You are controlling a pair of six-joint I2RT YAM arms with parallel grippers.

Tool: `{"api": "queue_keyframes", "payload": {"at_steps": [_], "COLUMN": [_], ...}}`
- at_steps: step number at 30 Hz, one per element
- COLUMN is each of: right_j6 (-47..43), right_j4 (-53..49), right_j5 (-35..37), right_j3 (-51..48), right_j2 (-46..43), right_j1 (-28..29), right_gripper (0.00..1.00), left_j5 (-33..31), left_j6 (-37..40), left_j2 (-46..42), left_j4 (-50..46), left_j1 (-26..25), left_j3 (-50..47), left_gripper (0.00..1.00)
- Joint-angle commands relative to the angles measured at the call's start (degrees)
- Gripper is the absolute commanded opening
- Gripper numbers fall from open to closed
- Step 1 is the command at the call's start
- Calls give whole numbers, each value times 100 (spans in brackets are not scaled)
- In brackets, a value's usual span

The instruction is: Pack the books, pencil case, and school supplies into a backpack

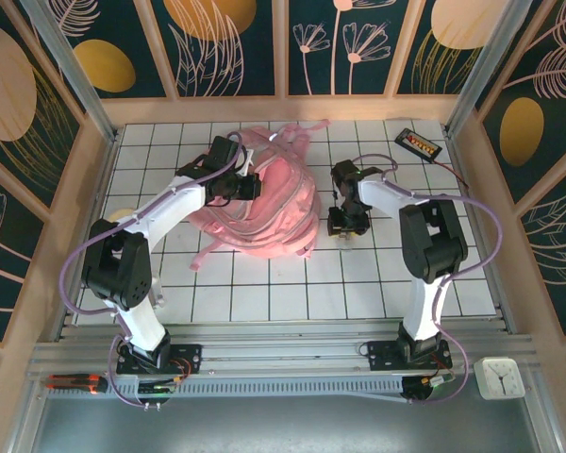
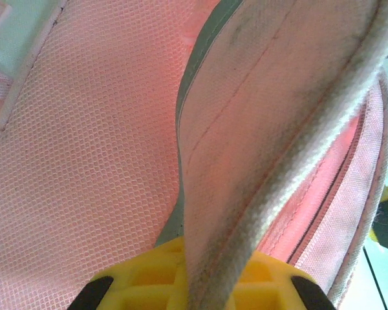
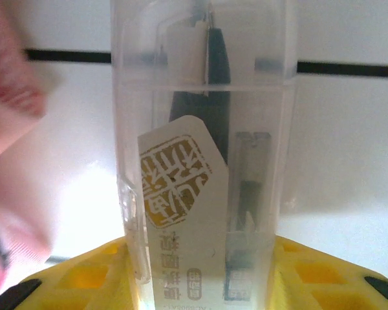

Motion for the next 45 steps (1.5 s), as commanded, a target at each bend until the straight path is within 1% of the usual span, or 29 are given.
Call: {"api": "queue_keyframes", "payload": {"at_steps": [1, 2, 4, 7, 10, 12, 14, 16, 18, 22, 26, 28, 31, 32, 34, 35, 37, 38, 45], "right_j6": [384, 537, 989, 1740, 2507, 3131, 3592, 3974, 4178, 4262, 4487, 4418, 4111, 4044, 3888, 3814, 3716, 3700, 3693], "right_j4": [-404, -345, 55, 774, 1746, 2629, 3440, 4046, 4519, 4815, 5213, 5106, 4479, 4311, 4011, 3894, 3739, 3734, 4085], "right_j5": [-862, -1189, -2165, -3089, -3706, -4089, -4324, -4514, -4556, -4544, -4572, -4515, -4298, -4249, -4177, -4149, -4101, -4103, -4245], "right_j3": [511, 624, 752, 903, 942, 818, 655, 562, 511, 531, 257, 224, 436, 541, 754, 857, 949, 943, 487], "right_j2": [-659, -754, -935, -1055, -1056, -972, -825, -571, -373, 19, 181, 249, 429, 495, 600, 630, 627, 596, 138], "right_j1": [-58, -48, -19, 63, 139, 249, 349, 394, 435, 442, 444, 432, 437, 441, 464, 473, 498, 498, 476], "right_gripper": [40, 40, 39, 39, 39, 39, 39, 39, 39, 39, 38, 39, 38, 40, 55, 63, 71, 74, 74], "left_j5": [216, 238, 272, 311, 406, 500, 557, 615, 695, 802, 868, 873, 1001, 1040, 1052, 1036, 1000, 975, 815], "left_j6": [-111, -138, -175, -248, -374, -468, -552, -626, -718, -884, -1043, -1109, -1224, -1270, -1292, -1296, -1287, -1285, -1155], "left_j2": [-190, -190, -189, -190, -142, -104, -64, -33, -5, -36, -156, -190, -189, -190, -189, -352, -388, -404, -420], "left_j4": [-127, -132, -158, -222, -232, -234, -230, -229, -221, -127, 118, 181, 317, 372, 444, 451, 460, 472, 465], "left_j1": [-39, -35, -39, -48, -55, -56, -56, -57, -57, -57, -57, -52, -58, -59, -57, -57, -58, -57, -61], "left_j3": [331, 378, 483, 682, 883, 1045, 1187, 1294, 1365, 1377, 1305, 1300, 1262, 1228, 1157, 1119, 1035, 987, 751], "left_gripper": [0, 0, 0, 0, 0, 0, 0, 0, 0, 0, 0, 0, 0, 0, 0, 0, 0, 0, 0]}}
